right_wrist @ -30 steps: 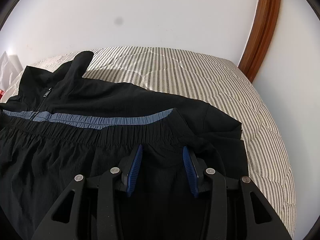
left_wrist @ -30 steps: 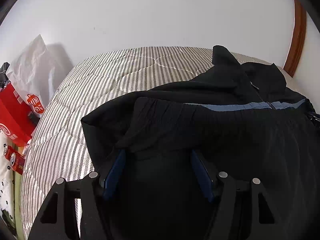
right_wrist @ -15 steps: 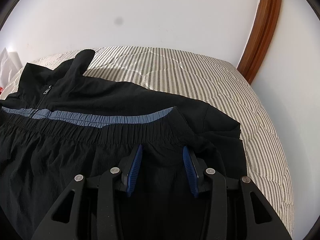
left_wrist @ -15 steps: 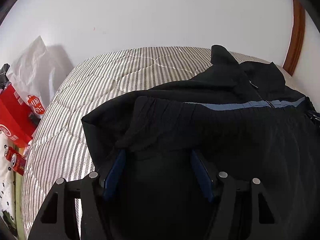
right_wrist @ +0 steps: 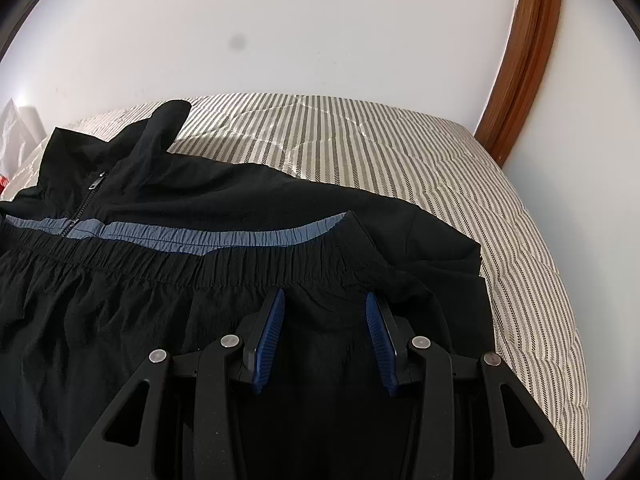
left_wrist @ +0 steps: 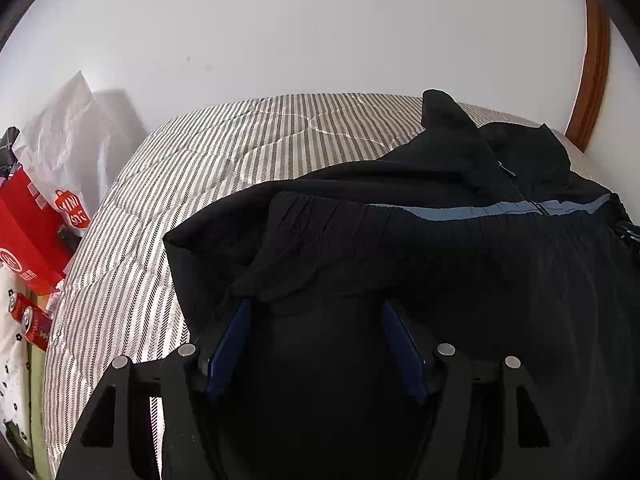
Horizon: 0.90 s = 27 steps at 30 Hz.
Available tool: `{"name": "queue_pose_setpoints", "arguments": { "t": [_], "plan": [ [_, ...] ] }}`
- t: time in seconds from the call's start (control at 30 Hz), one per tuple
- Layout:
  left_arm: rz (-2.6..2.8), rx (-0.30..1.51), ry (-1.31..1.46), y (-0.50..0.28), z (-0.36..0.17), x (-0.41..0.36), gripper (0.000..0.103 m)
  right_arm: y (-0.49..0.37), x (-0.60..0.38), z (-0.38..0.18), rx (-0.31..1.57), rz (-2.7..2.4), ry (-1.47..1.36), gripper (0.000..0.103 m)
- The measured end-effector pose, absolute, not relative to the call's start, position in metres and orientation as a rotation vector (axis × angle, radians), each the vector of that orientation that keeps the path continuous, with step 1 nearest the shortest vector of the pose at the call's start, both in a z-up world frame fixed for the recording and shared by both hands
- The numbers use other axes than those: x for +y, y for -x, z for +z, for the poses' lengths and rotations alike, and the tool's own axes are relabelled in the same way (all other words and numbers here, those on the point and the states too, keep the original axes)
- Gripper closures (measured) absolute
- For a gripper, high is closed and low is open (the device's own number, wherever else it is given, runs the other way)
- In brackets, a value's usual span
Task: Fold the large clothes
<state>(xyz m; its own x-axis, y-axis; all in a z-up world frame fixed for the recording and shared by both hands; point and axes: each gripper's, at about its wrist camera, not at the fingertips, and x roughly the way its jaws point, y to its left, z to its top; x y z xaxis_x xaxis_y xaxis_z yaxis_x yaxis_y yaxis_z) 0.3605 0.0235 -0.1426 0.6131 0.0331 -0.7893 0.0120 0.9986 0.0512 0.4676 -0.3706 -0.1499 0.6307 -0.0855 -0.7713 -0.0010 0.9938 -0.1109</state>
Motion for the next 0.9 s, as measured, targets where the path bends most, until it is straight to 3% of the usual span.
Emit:
{"name": "queue_pose_setpoints", "arguments": {
  "t": [0.63,0.9],
  "plan": [
    [0.002,0.908,-0.076,-0.352,-0.138,0.019,0.035,-0.443,-0.362,-0.131,0.916,-0.070,0.127,0.061],
    [-0.016,0.889,-0.100,-0.343,-0.132,0.012,0.035,-0.374,-0.267,-0.116,0.923,0.206,0.157,0.060]
  ]
}}
